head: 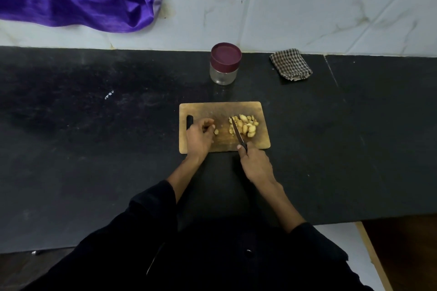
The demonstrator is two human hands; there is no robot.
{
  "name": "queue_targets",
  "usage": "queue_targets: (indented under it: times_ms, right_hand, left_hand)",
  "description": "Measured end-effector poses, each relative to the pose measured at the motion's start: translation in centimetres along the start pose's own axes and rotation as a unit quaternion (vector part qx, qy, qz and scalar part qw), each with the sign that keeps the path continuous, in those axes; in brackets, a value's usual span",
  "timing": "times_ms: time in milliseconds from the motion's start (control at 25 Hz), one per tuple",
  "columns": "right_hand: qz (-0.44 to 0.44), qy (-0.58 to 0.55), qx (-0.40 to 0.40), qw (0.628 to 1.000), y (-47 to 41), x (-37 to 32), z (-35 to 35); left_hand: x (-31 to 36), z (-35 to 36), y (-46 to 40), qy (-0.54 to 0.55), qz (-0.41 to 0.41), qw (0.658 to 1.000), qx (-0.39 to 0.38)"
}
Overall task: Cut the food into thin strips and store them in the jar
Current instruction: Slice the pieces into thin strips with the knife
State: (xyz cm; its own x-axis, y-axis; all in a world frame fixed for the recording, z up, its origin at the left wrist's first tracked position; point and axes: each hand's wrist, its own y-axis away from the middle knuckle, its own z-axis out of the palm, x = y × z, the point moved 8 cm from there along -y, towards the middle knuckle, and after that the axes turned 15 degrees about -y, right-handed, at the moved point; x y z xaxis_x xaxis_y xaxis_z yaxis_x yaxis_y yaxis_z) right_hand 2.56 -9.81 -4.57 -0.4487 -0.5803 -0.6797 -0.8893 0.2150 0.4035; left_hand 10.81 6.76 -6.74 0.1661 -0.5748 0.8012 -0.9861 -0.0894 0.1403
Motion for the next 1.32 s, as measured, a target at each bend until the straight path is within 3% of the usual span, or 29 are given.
queue_targets:
  times_ms: [120,280,440,600,760,1080,1320]
  right_hand:
    - [-0.013,-0.016,0.012,1.0,-0.1,0.0,-0.7]
    - [-0.025,-0.029,0.031,0.999,-0.7,0.8,-2.1]
    - [-0.036,-0.049,0.062,0.996,-1.4,2.9,-4.3]
    - [-0.042,-0.061,0.082,0.994,-1.9,4.9,-6.5]
    - [-0.053,-0.055,0.063,0.995,-2.5,5.3,-7.1]
    - [-0.062,0.079,0.067,0.993,-4.0,2.7,-6.6]
    - [-0.076,0.118,0.067,0.988,-3.0,1.0,-4.3]
  left_hand:
    - [0.6,-0.3,-0.1,-0.006,-0.008,1.0,-0.01]
    - [3.1,-1.0,0.1,-0.122,0.053,0.991,0.027]
    - [5.9,0.7,1.4,-0.245,0.148,0.958,0.003]
    - [5.9,3.4,4.5,-0.291,0.173,0.94,-0.051]
    - [6.2,4.9,6.7,-0.343,0.213,0.914,-0.032]
    - [5.7,7.6,8.2,-0.406,0.235,0.877,-0.105]
    - [4.0,5.3,7.3,-0.414,0.244,0.872,-0.088]
